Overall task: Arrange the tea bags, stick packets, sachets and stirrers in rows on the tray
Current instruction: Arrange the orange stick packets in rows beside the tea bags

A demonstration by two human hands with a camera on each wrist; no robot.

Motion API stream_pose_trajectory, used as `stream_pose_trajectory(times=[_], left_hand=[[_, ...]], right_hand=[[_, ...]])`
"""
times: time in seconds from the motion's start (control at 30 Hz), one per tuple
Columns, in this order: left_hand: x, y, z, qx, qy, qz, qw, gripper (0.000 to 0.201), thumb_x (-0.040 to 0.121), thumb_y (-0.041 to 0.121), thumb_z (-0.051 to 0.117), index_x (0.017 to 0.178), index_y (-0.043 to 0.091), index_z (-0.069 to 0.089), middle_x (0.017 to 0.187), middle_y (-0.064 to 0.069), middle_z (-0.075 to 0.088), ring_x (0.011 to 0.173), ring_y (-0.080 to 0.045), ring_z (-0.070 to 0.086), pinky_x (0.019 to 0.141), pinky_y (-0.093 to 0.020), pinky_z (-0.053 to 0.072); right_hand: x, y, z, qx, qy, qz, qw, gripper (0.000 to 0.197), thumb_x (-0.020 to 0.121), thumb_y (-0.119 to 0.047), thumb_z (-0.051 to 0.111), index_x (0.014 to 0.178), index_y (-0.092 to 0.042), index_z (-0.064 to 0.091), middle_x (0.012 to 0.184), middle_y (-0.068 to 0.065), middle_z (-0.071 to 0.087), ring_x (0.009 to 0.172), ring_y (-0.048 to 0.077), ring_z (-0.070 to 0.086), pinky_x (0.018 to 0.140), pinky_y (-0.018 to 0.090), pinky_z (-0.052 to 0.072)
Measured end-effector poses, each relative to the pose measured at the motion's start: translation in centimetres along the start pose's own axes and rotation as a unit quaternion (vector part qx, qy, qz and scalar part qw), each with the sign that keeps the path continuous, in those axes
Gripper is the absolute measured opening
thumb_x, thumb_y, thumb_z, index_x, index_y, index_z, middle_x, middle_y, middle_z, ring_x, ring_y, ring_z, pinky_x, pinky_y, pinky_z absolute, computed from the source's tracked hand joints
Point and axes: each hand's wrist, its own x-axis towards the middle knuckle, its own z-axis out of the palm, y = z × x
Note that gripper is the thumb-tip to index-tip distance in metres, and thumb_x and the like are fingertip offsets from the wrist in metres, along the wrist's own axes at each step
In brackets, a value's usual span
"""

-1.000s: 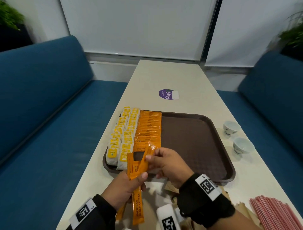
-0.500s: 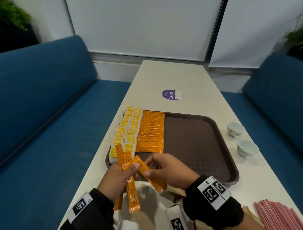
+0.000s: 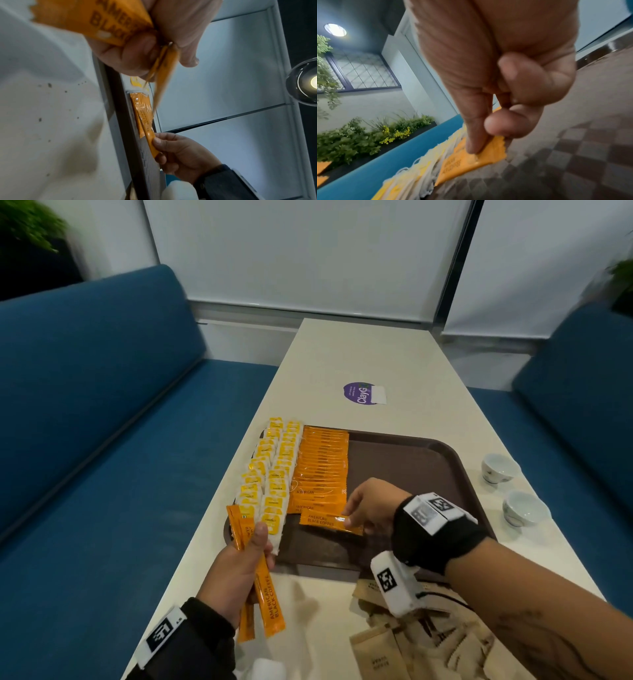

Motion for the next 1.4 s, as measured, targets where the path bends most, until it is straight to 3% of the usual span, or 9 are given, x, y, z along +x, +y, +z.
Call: stream_pose_trajectory(times=[0.07, 0.17, 0.23, 0.33, 0.5, 0.73, 0.97, 1.17, 1.4], left_hand=[[0.0, 0.0, 0.0, -0.009, -0.011, -0.015, 1.000, 0.051, 0.070, 0.062, 0.048, 0.076, 0.013, 0.057, 0.055, 0.000, 0.053, 0.051, -0.016, 0.044, 0.055, -0.029, 0.040], [-0.1, 0.2, -0.2, -0.009, -0.024, -0.019, 0.999, 0.050, 0.070, 0.061, 0.048, 0.077, 0.013, 0.057, 0.056, 0.000, 0.051, 0.049, -0.014, 0.042, 0.049, -0.026, 0.038], [-0.3, 0.5, -0.2, -0.013, -0.030, -0.021, 0.999, 0.047, 0.071, 0.058, 0.048, 0.078, 0.013, 0.056, 0.056, 0.000, 0.049, 0.044, -0.011, 0.039, 0.041, -0.022, 0.035], [-0.5, 0.7, -0.1, -0.039, -0.041, -0.027, 0.998, 0.041, 0.073, 0.052, 0.052, 0.078, 0.011, 0.054, 0.058, -0.003, 0.045, 0.039, -0.009, 0.037, 0.036, -0.020, 0.034], [-0.4, 0.3, -0.1, -0.051, -0.042, -0.027, 0.997, 0.021, 0.088, 0.032, 0.056, 0.083, 0.012, 0.054, 0.055, 0.000, 0.045, 0.039, -0.008, 0.040, 0.036, -0.018, 0.034], [-0.3, 0.0, -0.1, -0.038, -0.060, -0.024, 0.997, 0.024, 0.089, 0.034, 0.053, 0.080, 0.012, 0.052, 0.053, 0.000, 0.046, 0.037, -0.008, 0.038, 0.038, -0.019, 0.034], [-0.3, -0.1, -0.1, -0.031, -0.062, -0.027, 0.997, 0.025, 0.090, 0.034, 0.053, 0.080, 0.011, 0.053, 0.051, 0.000, 0.047, 0.036, -0.008, 0.039, 0.038, -0.019, 0.035], [-0.5, 0.2, 0.0, -0.047, -0.064, -0.008, 0.997, 0.036, 0.078, 0.044, 0.054, 0.075, 0.008, 0.050, 0.048, -0.002, 0.045, 0.034, -0.008, 0.038, 0.035, -0.018, 0.035], [-0.7, 0.8, 1.0, -0.069, -0.052, 0.040, 0.995, 0.035, 0.072, 0.046, 0.055, 0.073, 0.011, 0.049, 0.047, -0.005, 0.044, 0.033, -0.011, 0.037, 0.033, -0.017, 0.033]], right_hand=[[0.9, -0.8, 0.1, -0.029, -0.009, 0.014, 0.999, 0.018, 0.084, -0.012, 0.070, 0.100, -0.005, 0.069, 0.072, 0.003, 0.062, 0.061, 0.013, 0.055, 0.060, 0.023, 0.050], [2.3, -1.7, 0.4, -0.110, -0.037, 0.036, 0.993, 0.025, 0.089, -0.020, 0.065, 0.108, -0.004, 0.065, 0.095, 0.007, 0.068, 0.079, 0.016, 0.061, 0.085, 0.030, 0.052], [3.3, -2.1, 0.7, -0.129, -0.036, 0.047, 0.990, 0.025, 0.088, -0.023, 0.065, 0.106, -0.005, 0.064, 0.107, 0.008, 0.070, 0.086, 0.016, 0.067, 0.084, 0.028, 0.053], [4.4, -2.4, 1.2, -0.177, -0.035, 0.077, 0.981, 0.043, 0.085, -0.033, 0.068, 0.115, -0.003, 0.060, 0.107, 0.007, 0.071, 0.099, 0.020, 0.068, 0.092, 0.035, 0.052], [5.0, -2.7, 1.4, -0.145, -0.022, 0.082, 0.986, 0.039, 0.082, -0.025, 0.073, 0.110, -0.002, 0.061, 0.100, 0.009, 0.073, 0.092, 0.021, 0.070, 0.091, 0.037, 0.053], [5.3, -2.5, 1.2, -0.160, 0.011, 0.064, 0.985, 0.026, 0.079, -0.023, 0.075, 0.084, -0.007, 0.055, 0.102, 0.010, 0.072, 0.088, 0.021, 0.071, 0.081, 0.033, 0.056], [5.2, -2.2, 1.1, -0.169, 0.017, 0.053, 0.984, 0.039, 0.078, -0.025, 0.076, 0.106, -0.005, 0.058, 0.109, 0.010, 0.069, 0.099, 0.023, 0.067, 0.087, 0.034, 0.054], [1.3, -3.4, 0.5, -0.090, 0.055, -0.042, 0.994, 0.028, 0.079, -0.027, 0.074, 0.091, -0.008, 0.058, 0.078, 0.004, 0.061, 0.078, 0.018, 0.061, 0.075, 0.030, 0.050], [-6.4, -2.6, 3.5, 0.112, -0.115, -0.147, 0.976, 0.032, 0.071, -0.016, 0.082, 0.082, -0.016, 0.052, 0.071, 0.004, 0.061, 0.063, 0.015, 0.058, 0.053, 0.020, 0.047]])
